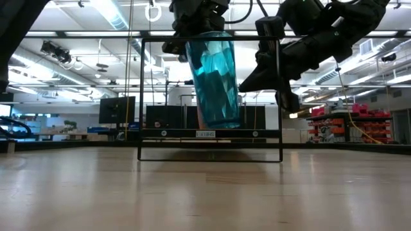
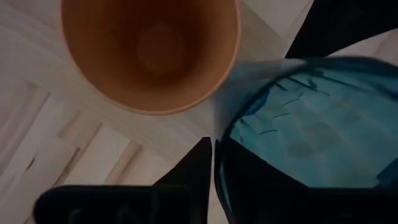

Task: Stack small to large cups/mugs on shelf
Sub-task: Adjust the cups and glass on the shelf

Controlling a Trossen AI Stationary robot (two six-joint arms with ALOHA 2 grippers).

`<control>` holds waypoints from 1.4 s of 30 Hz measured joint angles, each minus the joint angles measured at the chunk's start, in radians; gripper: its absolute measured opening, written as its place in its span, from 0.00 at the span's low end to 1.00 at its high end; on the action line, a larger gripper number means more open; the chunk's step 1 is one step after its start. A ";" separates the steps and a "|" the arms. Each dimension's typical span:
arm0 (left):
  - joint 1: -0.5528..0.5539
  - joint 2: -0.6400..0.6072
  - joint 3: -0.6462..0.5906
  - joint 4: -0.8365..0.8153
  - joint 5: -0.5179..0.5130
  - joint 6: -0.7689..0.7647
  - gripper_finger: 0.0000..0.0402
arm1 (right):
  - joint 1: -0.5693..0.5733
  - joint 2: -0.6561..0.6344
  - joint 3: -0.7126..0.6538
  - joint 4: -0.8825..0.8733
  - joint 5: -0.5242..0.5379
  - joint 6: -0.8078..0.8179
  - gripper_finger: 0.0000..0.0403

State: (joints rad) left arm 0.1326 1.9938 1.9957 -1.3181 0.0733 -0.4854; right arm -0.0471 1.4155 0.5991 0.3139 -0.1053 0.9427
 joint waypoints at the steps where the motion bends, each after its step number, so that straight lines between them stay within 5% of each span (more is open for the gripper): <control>1: 0.000 0.000 0.000 0.000 0.001 0.000 0.12 | 0.000 0.000 0.000 -0.005 0.000 0.000 0.00; 24: 0.017 -0.001 0.013 0.018 0.038 -0.001 0.22 | 0.000 0.000 0.000 -0.020 -0.009 -0.025 0.00; 36: 0.017 -0.004 0.245 -0.043 0.034 0.042 0.24 | 0.000 0.000 0.000 -0.021 -0.010 -0.029 0.00; 42: 0.034 -0.005 0.361 -0.163 -0.055 0.122 0.22 | 0.000 0.000 0.000 -0.024 -0.028 -0.028 0.00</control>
State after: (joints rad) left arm 0.1662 1.9892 2.3571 -1.4811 0.0185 -0.3631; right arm -0.0471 1.4155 0.5991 0.2894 -0.1329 0.9146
